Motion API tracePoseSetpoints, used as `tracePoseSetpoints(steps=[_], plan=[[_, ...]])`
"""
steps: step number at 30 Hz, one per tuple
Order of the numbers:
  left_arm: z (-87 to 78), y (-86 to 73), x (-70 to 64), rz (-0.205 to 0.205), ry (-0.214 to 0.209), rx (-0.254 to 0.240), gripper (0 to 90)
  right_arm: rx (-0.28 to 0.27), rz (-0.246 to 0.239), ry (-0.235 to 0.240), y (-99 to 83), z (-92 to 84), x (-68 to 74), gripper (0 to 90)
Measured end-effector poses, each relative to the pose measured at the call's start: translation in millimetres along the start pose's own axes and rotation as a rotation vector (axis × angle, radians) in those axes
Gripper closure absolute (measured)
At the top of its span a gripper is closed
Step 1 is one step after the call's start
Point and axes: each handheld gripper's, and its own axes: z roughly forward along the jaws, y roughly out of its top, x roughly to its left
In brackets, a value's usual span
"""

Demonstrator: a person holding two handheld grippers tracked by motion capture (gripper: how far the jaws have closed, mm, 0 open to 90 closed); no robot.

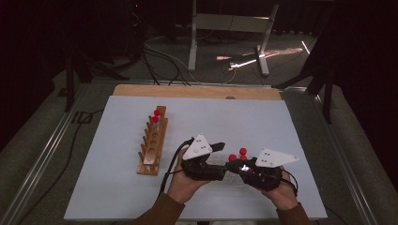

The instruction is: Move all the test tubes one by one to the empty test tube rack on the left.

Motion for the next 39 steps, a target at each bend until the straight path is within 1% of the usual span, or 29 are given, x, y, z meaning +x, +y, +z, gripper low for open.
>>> tracePoseSetpoints(steps=[2,4,6,8,10,12,15,21,24,26,28,31,35,38,39], plan=[[1.7,-0.6,-0.4,0.002,-0.02,0.004,47.7,0.001,-0.001,0.001,0.2,0.4,0.4,74.6],[2.5,-1.0,-0.4,0.0,-0.033,0.005,55.4,0.0,-0.005,0.002,0.2,0.7,0.6,74.6],[3.1,-1.3,-0.3,0.002,-0.037,0.011,61.0,0.001,-0.004,0.002,0.1,0.8,0.6,74.6],[3.6,-1.7,-0.4,0.004,-0.038,0.016,64.3,0.0,-0.004,0.004,0.0,0.9,0.5,74.6],[4.4,-2.1,-0.4,0.007,-0.037,0.028,67.2,-0.001,-0.003,0.004,-0.1,1.0,0.2,74.6],[5.0,-2.7,-0.9,0.006,-0.036,0.03,69.3,-0.002,-0.001,0.005,-0.3,1.0,-0.2,74.6],[4.9,-2.8,-2.0,0.011,-0.025,0.027,70.2,-0.004,0.001,0.006,-0.5,0.9,-0.4,74.5],[5.1,-2.7,-2.4,0.01,-0.016,0.025,70.8,-0.005,0.0,0.006,-0.7,0.4,-0.7,73.1],[4.8,-2.2,-1.9,0.008,-0.013,0.022,70.9,-0.007,0.001,0.009,-0.8,0.9,-0.6,66.3],[4.1,-1.8,-1.7,0.005,-0.008,0.02,70.9,-0.011,0.0,0.013,-1.0,1.5,-0.8,58.3],[2.8,-1.4,-1.1,0.006,-0.002,0.018,70.8,-0.015,0.006,0.015,-1.4,1.8,-1.8,52.7],[0.6,-0.7,0.1,0.001,0.005,0.01,70.8,-0.022,0.012,0.013,-2.0,1.7,-3.1,40.7],[-2.5,0.3,2.3,-0.008,0.022,0.003,70.8,-0.038,0.019,-0.021,-1.6,1.3,-2.8,23.2],[-4.4,0.7,3.6,-0.014,0.031,0.002,70.9,-0.044,0.021,-0.044,-1.4,1.5,-2.7,14.5],[-5.0,0.8,3.9,-0.014,0.034,0.002,70.9,-0.046,0.025,-0.049,-1.3,1.5,-3.0,13.3]])
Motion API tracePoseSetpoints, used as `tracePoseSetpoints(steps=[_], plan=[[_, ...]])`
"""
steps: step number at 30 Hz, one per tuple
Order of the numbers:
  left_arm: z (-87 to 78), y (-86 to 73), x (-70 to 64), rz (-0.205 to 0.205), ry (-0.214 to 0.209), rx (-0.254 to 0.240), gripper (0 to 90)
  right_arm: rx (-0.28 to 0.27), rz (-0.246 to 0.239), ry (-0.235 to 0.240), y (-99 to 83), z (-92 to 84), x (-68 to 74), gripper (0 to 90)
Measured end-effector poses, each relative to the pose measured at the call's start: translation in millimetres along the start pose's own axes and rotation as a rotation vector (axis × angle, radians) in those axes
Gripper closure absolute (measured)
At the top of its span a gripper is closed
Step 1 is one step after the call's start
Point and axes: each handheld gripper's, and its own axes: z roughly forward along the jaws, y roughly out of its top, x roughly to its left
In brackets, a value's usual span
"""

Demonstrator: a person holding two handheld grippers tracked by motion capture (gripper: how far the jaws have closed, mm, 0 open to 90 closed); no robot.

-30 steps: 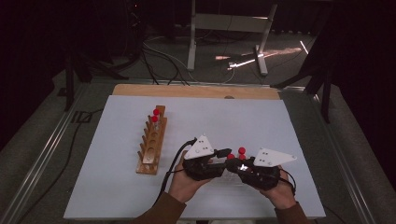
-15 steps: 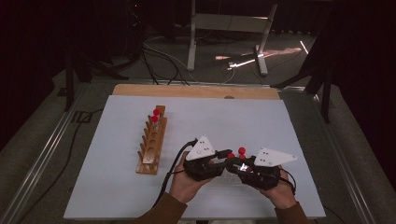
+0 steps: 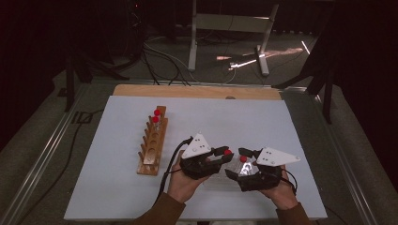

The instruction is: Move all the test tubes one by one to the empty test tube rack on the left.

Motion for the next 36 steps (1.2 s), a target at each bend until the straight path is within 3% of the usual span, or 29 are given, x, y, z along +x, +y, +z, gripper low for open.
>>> tracePoseSetpoints(steps=[4,10,21,36], plan=[[-3.0,0.6,2.0,-0.006,0.012,-0.005,70.9,-0.003,0.009,-0.019,-0.3,-0.9,-2.2,4.8],[-8.8,1.8,6.2,-0.015,0.039,-0.019,70.9,-0.012,0.027,-0.046,-1.7,-3.7,-7.5,0.0],[-20.6,4.5,15.1,-0.026,0.089,-0.045,70.8,-0.034,0.046,-0.087,-2.9,-8.6,-13.3,0.0],[-33.1,6.0,27.1,-0.036,0.16,-0.061,70.8,-0.045,0.057,-0.097,-4.0,-12.1,-17.8,0.0]])
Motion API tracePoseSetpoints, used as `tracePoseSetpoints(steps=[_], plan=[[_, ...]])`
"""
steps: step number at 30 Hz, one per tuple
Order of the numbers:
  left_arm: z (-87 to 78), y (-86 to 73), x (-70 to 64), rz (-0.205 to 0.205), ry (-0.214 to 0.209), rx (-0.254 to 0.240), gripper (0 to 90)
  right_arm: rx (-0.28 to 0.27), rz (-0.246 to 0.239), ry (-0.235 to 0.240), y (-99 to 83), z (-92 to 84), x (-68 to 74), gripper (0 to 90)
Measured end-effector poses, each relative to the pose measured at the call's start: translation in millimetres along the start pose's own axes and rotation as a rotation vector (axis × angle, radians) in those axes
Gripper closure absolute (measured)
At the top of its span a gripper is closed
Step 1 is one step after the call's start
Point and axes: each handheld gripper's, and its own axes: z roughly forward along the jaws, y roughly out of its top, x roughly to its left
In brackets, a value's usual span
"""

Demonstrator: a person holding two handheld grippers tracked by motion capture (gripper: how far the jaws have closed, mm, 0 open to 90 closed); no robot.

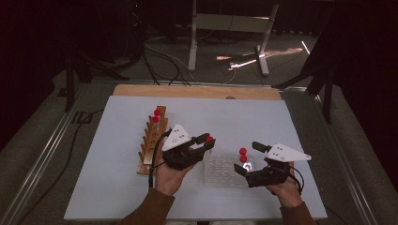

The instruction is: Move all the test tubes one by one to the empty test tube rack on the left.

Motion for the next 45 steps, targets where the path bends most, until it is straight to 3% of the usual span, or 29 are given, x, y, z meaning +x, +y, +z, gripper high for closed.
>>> tracePoseSetpoints(steps=[30,45], plan=[[-25.5,0.7,39.3,-0.026,0.176,-0.03,70.8,-0.008,0.024,-0.011,-3.1,-4.1,-8.1,0.0],[-46.5,-0.2,61.6,-0.043,0.28,-0.054,70.8,-0.014,0.029,-0.027,-4.0,-5.9,-11.0,0.0]])
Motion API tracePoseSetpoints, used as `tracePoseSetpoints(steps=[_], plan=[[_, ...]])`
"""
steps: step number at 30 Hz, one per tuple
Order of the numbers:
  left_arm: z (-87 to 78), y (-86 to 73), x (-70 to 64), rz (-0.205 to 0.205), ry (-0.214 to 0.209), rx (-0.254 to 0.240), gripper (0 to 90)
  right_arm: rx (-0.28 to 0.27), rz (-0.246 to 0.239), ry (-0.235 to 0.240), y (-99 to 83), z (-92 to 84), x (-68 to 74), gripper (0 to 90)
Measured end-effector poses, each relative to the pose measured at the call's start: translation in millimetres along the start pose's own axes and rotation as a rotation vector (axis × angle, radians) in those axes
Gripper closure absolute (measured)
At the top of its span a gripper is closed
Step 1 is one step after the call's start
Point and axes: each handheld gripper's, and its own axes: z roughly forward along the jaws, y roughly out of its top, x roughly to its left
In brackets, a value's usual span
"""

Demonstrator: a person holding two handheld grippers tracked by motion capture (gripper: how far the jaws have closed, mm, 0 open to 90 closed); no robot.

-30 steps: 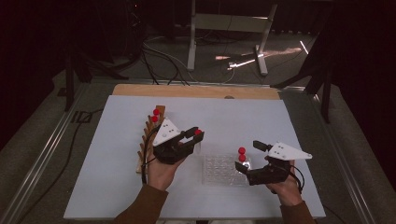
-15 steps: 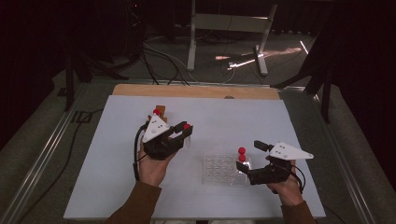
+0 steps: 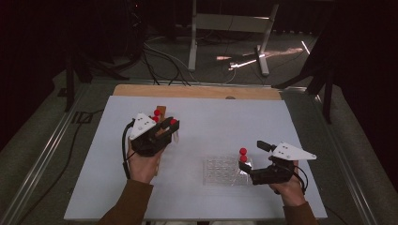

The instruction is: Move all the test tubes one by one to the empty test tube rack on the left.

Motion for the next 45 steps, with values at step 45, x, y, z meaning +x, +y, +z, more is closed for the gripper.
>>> tracePoseSetpoints(steps=[45], plan=[[-7.1,-10.5,46.5,0.008,0.197,0.008,70.8,-0.007,0.006,0.003,-0.6,-1.1,-1.3,0.0]])
